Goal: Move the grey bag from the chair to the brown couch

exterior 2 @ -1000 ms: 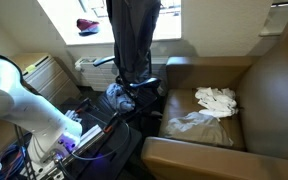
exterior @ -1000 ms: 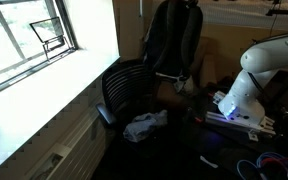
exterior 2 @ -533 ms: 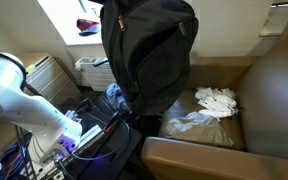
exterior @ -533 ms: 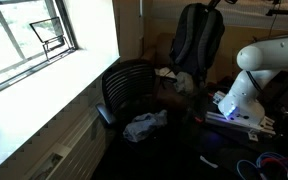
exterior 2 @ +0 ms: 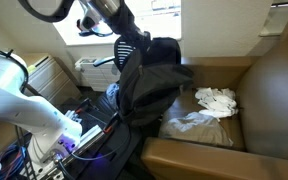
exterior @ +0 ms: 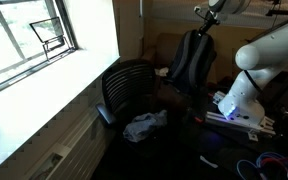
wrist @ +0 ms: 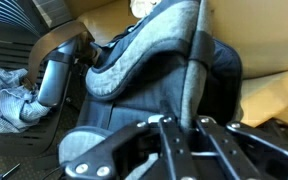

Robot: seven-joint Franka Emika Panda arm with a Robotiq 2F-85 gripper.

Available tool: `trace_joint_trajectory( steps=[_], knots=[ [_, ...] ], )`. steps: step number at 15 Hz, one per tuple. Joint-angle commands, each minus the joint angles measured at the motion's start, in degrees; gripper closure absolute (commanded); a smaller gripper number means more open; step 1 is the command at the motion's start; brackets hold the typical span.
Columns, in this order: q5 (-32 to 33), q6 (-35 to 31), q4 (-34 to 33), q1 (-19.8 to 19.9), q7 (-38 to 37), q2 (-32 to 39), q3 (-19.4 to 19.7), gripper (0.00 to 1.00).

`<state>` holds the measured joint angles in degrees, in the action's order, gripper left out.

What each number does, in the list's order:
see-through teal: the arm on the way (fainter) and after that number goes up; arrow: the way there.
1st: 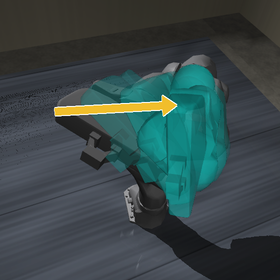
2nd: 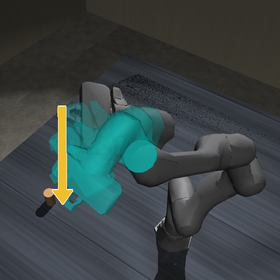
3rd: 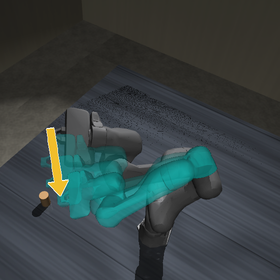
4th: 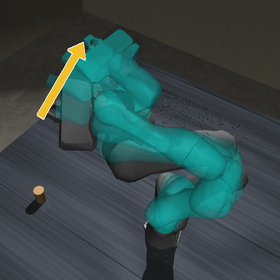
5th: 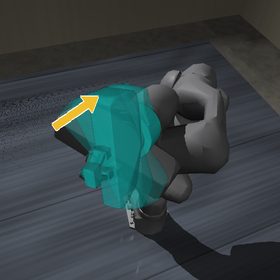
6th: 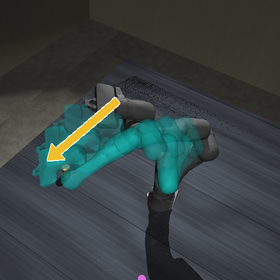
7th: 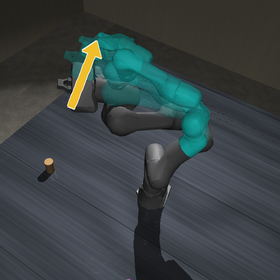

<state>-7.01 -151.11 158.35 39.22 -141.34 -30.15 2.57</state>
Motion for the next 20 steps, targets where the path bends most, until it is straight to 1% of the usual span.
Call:
trace_joint_trajectory(
  steps=[1,2,4,5,6,7,8,9,11,13,14,15,16,18,19,20],
  knots=[
    [0.9,-3.4,-4.6,2.5,-5.0,15.1,2.4,0.96],
    [1.1,-2.7,-0.7,0.2,-3.7,7.8,2.3,0.85],
    [1.2,-3.7,-2.5,0.1,-4.4,13.8,4.4,0.85],
    [3.2,-4.2,-2.0,0.8,-6.9,13.2,3.6,0.96],
    [8.0,-10.0,-2.9,6.1,-15.7,16.0,-1.8,0.96],
    [2.0,-11.6,-4.5,13.8,-7.8,18.3,-5.7,0.96],
    [2.6,-12.7,-6.4,16.2,-9.3,19.1,-7.4,0.96],
    [2.7,-13.5,-8.0,18.7,-8.4,19.3,-7.9,0.96],
    [2.5,-14.3,-12.0,24.8,-8.1,20.1,-10.3,0.96],
    [1.3,-15.4,-16.5,31.8,-8.0,21.7,-14.6,0.96],
    [0.4,-16.2,-18.6,36.8,-8.0,22.8,-18.5,0.96],
    [2.1,-14.0,-13.9,29.4,-8.0,20.3,-12.6,0.96],
    [2.0,-13.8,-15.3,31.4,-7.8,20.7,-13.7,0.85],
    [2.1,-13.8,-14.9,30.6,-7.8,21.2,-13.1,0.85],
    [1.7,-15.1,-13.7,30.6,-7.8,21.1,-13.5,0.96],
    [3.0,-17.7,-13.4,34.3,-7.8,21.6,-15.7,0.96]
  ],
)
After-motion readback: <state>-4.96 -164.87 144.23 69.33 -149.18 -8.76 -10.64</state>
